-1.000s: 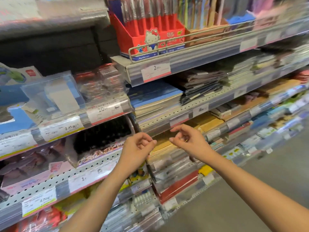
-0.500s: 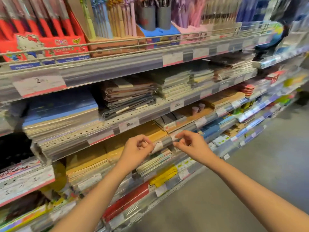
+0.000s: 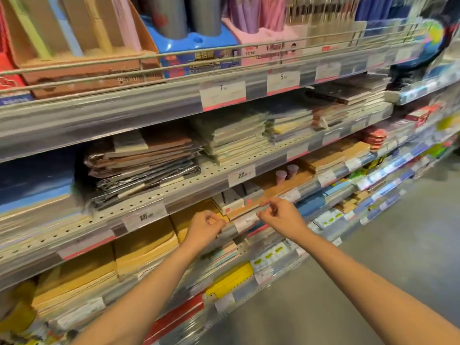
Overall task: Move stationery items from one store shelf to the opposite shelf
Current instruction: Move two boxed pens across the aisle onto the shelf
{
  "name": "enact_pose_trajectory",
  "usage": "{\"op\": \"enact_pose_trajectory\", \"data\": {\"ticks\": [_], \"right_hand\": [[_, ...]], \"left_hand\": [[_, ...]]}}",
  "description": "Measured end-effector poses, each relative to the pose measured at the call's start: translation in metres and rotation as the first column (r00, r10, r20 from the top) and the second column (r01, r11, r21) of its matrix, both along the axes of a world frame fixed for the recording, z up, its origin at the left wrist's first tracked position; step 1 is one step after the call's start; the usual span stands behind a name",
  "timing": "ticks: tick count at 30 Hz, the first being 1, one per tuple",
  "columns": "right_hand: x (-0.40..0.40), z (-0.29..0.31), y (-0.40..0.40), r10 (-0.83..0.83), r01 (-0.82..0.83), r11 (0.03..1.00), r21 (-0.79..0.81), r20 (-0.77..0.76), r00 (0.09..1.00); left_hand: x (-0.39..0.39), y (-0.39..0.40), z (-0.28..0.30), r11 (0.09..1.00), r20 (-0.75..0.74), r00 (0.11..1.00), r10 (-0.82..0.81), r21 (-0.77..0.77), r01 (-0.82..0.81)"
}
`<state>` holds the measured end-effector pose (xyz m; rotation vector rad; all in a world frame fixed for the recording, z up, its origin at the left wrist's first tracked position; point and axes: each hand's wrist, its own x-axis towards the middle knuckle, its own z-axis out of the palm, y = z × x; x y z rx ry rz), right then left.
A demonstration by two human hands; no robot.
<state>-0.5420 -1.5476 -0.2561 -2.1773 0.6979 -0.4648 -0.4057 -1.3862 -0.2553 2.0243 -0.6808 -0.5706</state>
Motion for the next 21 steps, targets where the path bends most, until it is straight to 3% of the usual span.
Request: {"op": "enact_pose_trajectory", "data": {"ticks": [6, 11, 15, 21], "right_hand": [[0.043, -0.021, -0.050, -0.071, 0.072, 0.997, 0.011, -0.054, 0.996], [0.075, -0.045, -0.085, -0.107, 0.103, 0.994, -0.036, -0.133, 0.985], [0.094, -0.058, -0.106, -0.159, 0.125, 0.982, -0.144, -0.249, 0.955], [0.110, -0.066, -0.121, -0.088, 0.018, 0.984, -0.177, -0.396, 0.914]], "left_hand": [[0.032, -0.054, -0.022, 0.978, -0.007, 0.986, 0.167, 0.126, -0.164], [0.042, -0.083, -0.040, 0.921, -0.196, 0.913, 0.359, 0.229, -0.313], [0.044, -0.097, -0.047, 0.874, -0.332, 0.809, 0.486, 0.196, -0.445], [0.044, -0.112, -0.049, 0.796, -0.337, 0.725, 0.601, 0.169, -0.581]]}}
